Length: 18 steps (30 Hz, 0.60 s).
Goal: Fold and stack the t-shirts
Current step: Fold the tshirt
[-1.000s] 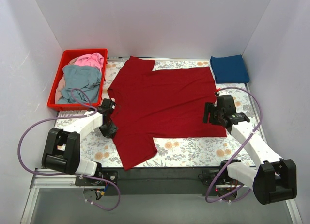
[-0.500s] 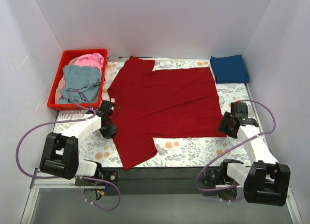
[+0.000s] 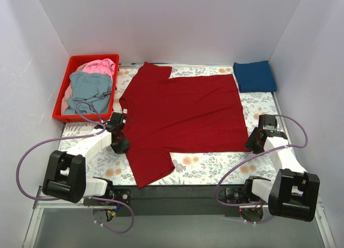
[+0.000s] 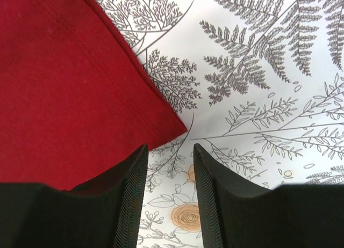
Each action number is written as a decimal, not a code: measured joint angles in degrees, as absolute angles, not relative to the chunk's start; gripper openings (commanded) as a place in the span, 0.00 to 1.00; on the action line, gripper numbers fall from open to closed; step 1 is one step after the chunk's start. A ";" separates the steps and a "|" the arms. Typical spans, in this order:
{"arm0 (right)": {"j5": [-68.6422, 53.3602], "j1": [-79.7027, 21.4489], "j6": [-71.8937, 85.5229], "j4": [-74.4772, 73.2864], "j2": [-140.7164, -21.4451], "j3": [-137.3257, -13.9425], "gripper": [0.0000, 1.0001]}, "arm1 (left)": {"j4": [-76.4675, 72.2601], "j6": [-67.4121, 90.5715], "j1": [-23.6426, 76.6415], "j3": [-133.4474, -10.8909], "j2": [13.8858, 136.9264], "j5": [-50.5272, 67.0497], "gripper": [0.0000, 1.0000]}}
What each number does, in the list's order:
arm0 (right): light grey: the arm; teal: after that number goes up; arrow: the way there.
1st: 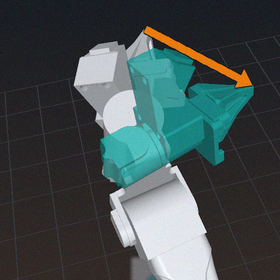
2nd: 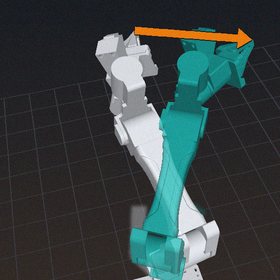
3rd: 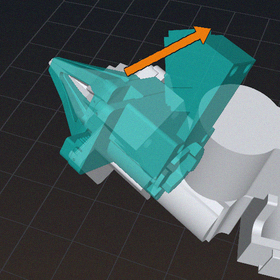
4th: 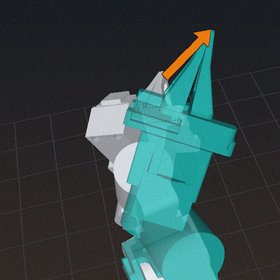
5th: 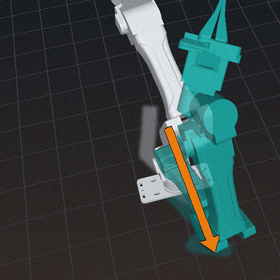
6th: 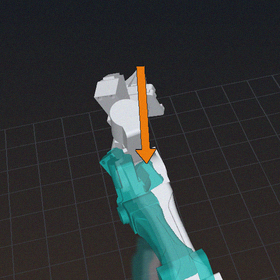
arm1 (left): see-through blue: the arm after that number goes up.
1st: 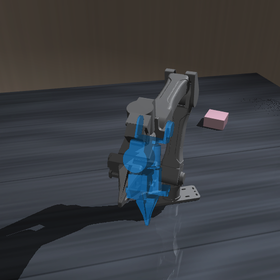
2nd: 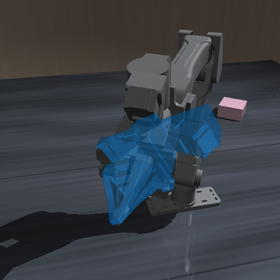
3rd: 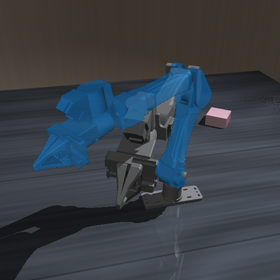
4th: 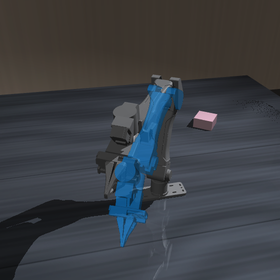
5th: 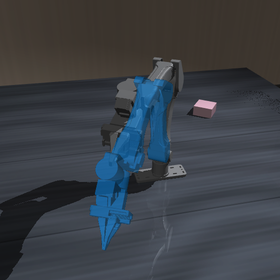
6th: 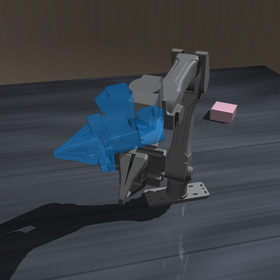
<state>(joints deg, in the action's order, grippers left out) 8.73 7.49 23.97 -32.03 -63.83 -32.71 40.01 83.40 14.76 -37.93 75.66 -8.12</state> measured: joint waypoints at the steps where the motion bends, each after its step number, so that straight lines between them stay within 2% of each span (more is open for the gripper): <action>1: 8.80 7.49 24.03 -31.59 -63.92 -32.60 0.44 | 39.99 83.40 14.76 -37.85 75.50 -8.08 0.00; 18: 8.88 7.51 24.38 -27.79 -68.07 -31.90 0.40 | 39.62 83.42 14.76 -37.56 75.26 -7.94 0.00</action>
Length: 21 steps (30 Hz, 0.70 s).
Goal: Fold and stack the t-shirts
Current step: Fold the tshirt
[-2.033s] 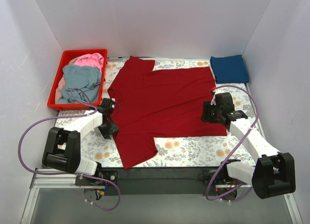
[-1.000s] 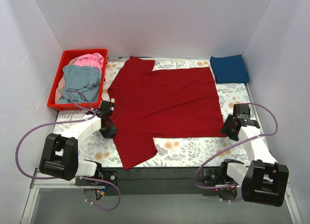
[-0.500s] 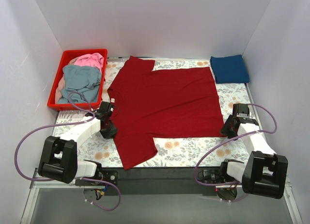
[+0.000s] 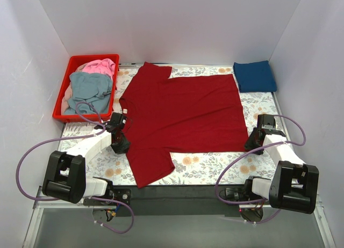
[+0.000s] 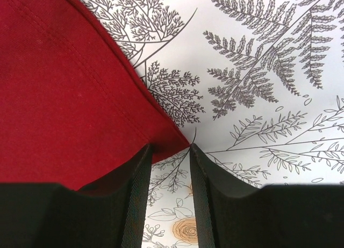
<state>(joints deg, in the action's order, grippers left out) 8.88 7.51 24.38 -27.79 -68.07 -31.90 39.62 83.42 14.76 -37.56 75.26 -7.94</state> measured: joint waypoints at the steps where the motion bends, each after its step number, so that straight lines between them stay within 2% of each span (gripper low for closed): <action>1: 8.88 7.51 24.16 -27.73 -68.20 -31.92 0.40 | 39.62 83.42 14.76 -37.54 75.26 -7.94 0.00; 6: 8.86 7.51 23.66 -27.14 -68.47 -32.01 0.36 | 39.59 83.40 14.76 -37.54 75.26 -7.94 0.00; 10: 8.88 7.55 23.24 -26.85 -68.86 -32.10 0.26 | 39.57 83.37 14.76 -37.54 75.26 -7.94 0.00; 11: 8.88 7.55 23.14 -26.79 -68.99 -32.16 0.20 | 39.55 83.37 14.76 -37.54 75.26 -7.92 0.00; 12: 8.88 7.57 22.92 -26.70 -69.10 -32.23 0.18 | 39.55 83.37 14.76 -37.54 75.26 -7.92 0.00; 14: 8.73 7.62 22.94 -26.48 -69.21 -32.25 0.05 | 39.55 83.37 14.76 -37.54 75.26 -7.92 0.00; 15: 8.62 7.62 22.94 -26.41 -69.17 -32.25 0.01 | 39.55 83.37 14.76 -37.54 75.26 -7.92 0.00; 21: 9.54 7.60 22.96 -29.54 -64.29 -30.85 0.01 | 40.51 83.40 14.81 -38.13 75.26 -7.64 0.00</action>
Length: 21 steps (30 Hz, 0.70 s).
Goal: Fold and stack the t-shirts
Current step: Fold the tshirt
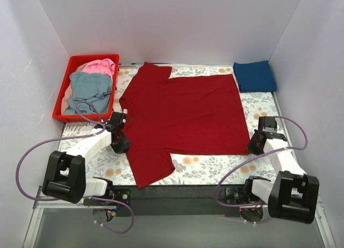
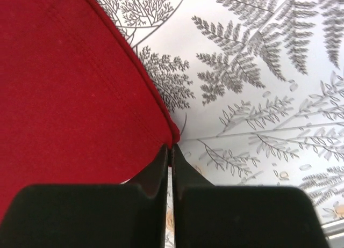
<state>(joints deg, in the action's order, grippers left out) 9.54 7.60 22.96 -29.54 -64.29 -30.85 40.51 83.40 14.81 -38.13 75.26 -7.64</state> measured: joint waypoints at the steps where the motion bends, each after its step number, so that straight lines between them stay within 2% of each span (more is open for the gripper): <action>1: 9.72 7.62 22.98 -30.68 -62.83 -30.85 0.01 | 40.91 83.42 14.81 -38.50 75.24 -7.49 0.00; 13: 10.09 7.60 21.58 -39.20 -59.02 -35.05 0.01 | 46.44 83.31 14.85 -44.40 74.06 -7.07 0.00; 21: 7.38 7.62 17.80 -40.27 -73.23 -51.53 0.01 | 45.80 80.90 13.74 -58.06 84.66 -8.01 0.00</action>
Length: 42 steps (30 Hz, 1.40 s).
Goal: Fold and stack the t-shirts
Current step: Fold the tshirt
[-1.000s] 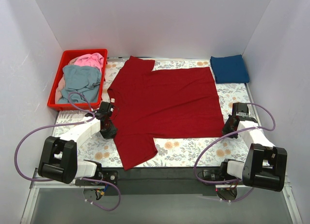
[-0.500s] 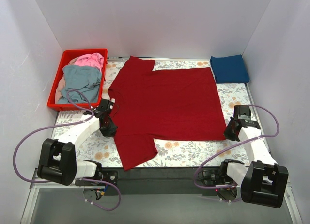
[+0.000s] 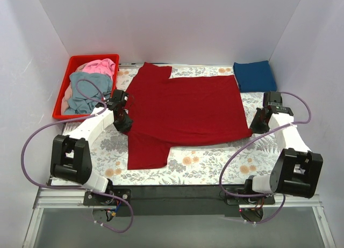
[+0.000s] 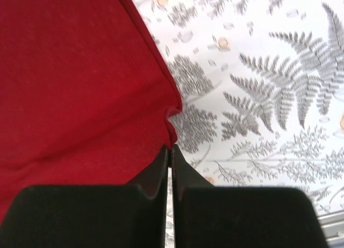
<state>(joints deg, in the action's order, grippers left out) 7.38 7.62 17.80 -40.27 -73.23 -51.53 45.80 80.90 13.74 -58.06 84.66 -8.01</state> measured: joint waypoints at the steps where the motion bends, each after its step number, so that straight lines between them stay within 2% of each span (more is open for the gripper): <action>1: 6.87 7.60 17.58 -39.72 -76.07 -54.00 0.01 | 45.69 80.58 13.61 -59.44 85.84 -8.01 0.00; 6: 5.78 7.60 17.10 -37.87 -83.81 -60.05 0.01 | 44.03 78.72 11.27 -66.13 93.10 -8.25 0.00; 14: 5.08 7.51 16.88 -35.09 -94.02 -66.74 0.01 | 42.00 78.19 9.30 -70.06 99.53 -8.45 0.00; 35: 3.09 6.96 16.49 -31.81 -106.74 -76.62 0.01 | 39.66 78.43 7.55 -71.99 102.98 -8.43 0.00; 42: 1.52 6.94 16.25 -29.76 -109.78 -77.80 0.06 | 38.06 78.46 7.46 -71.99 103.44 -8.45 0.00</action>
